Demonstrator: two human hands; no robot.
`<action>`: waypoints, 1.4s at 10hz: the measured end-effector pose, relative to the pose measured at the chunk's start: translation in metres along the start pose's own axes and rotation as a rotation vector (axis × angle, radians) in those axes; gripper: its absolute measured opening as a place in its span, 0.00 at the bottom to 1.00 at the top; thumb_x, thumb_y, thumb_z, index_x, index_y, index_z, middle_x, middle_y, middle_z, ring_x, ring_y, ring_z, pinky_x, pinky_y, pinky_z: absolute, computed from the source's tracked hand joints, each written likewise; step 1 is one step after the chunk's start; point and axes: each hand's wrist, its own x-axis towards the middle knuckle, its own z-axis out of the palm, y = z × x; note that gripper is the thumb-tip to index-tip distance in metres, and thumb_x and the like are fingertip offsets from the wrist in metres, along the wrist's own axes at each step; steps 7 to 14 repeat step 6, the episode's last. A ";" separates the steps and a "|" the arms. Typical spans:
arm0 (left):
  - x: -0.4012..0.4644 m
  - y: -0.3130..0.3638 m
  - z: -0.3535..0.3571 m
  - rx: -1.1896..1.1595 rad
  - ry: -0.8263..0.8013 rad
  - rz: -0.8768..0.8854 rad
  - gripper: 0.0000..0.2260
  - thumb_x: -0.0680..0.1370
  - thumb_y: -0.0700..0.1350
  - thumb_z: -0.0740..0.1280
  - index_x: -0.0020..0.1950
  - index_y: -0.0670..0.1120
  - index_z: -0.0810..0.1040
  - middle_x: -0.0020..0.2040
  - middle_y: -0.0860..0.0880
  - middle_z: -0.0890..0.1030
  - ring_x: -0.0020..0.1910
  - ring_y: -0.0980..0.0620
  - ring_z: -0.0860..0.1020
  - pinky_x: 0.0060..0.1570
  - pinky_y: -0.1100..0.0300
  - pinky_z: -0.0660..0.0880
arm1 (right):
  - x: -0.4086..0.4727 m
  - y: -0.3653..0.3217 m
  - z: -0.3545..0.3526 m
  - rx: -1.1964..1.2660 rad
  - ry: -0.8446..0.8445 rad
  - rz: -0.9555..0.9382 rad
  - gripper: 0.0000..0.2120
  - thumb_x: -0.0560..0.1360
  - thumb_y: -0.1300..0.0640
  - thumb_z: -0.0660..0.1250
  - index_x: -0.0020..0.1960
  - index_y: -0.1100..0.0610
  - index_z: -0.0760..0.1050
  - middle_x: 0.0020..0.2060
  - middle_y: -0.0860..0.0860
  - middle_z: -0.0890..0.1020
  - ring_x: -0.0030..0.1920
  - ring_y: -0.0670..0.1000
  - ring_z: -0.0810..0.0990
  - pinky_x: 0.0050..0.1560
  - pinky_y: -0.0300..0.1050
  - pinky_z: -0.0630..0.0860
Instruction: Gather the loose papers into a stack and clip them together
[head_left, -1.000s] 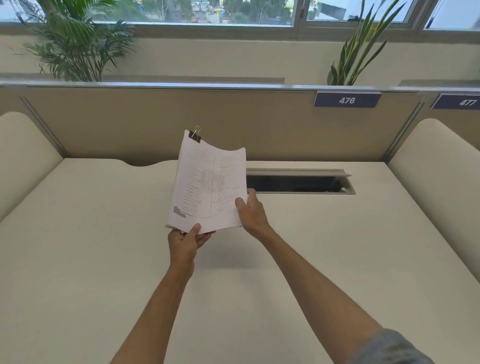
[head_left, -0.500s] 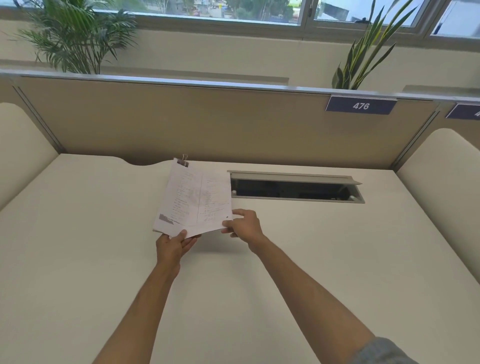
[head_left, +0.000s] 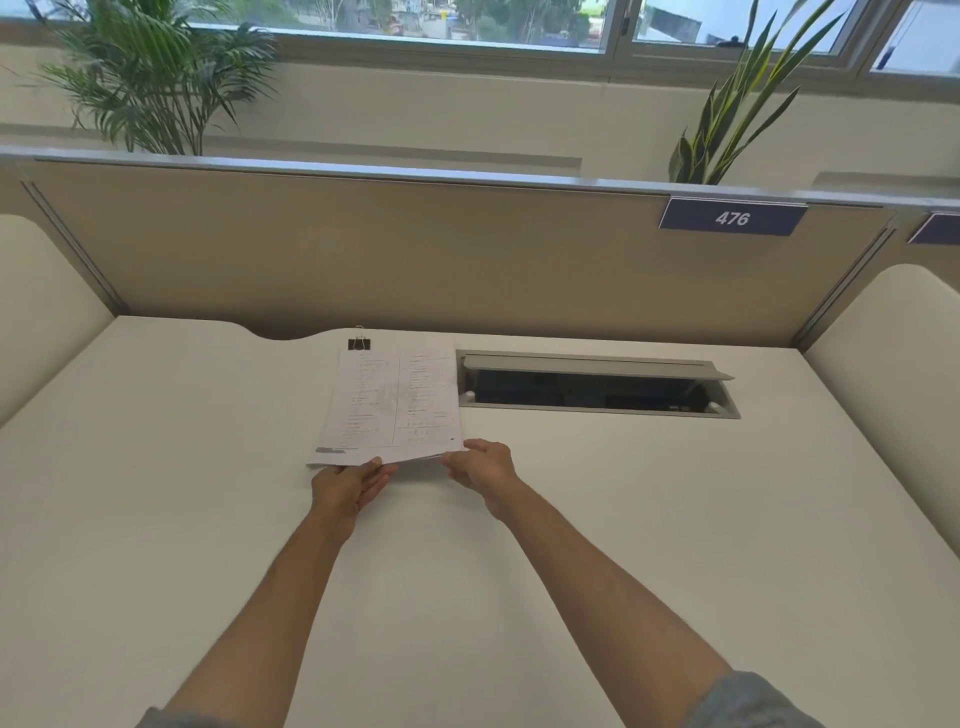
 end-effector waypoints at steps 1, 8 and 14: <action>0.012 0.003 0.004 -0.022 0.016 -0.003 0.18 0.76 0.28 0.65 0.67 0.34 0.73 0.56 0.37 0.80 0.33 0.53 0.85 0.37 0.64 0.82 | 0.002 -0.004 0.003 0.056 -0.060 -0.015 0.25 0.74 0.67 0.71 0.70 0.64 0.68 0.55 0.54 0.79 0.60 0.55 0.80 0.53 0.44 0.78; 0.010 -0.015 0.022 0.060 0.395 0.129 0.34 0.75 0.38 0.71 0.77 0.42 0.59 0.54 0.44 0.80 0.46 0.47 0.81 0.58 0.48 0.78 | 0.008 0.004 -0.007 -0.349 -0.070 -0.114 0.31 0.75 0.50 0.70 0.75 0.54 0.65 0.66 0.52 0.77 0.63 0.52 0.77 0.64 0.50 0.74; 0.010 -0.015 0.022 0.060 0.395 0.129 0.34 0.75 0.38 0.71 0.77 0.42 0.59 0.54 0.44 0.80 0.46 0.47 0.81 0.58 0.48 0.78 | 0.008 0.004 -0.007 -0.349 -0.070 -0.114 0.31 0.75 0.50 0.70 0.75 0.54 0.65 0.66 0.52 0.77 0.63 0.52 0.77 0.64 0.50 0.74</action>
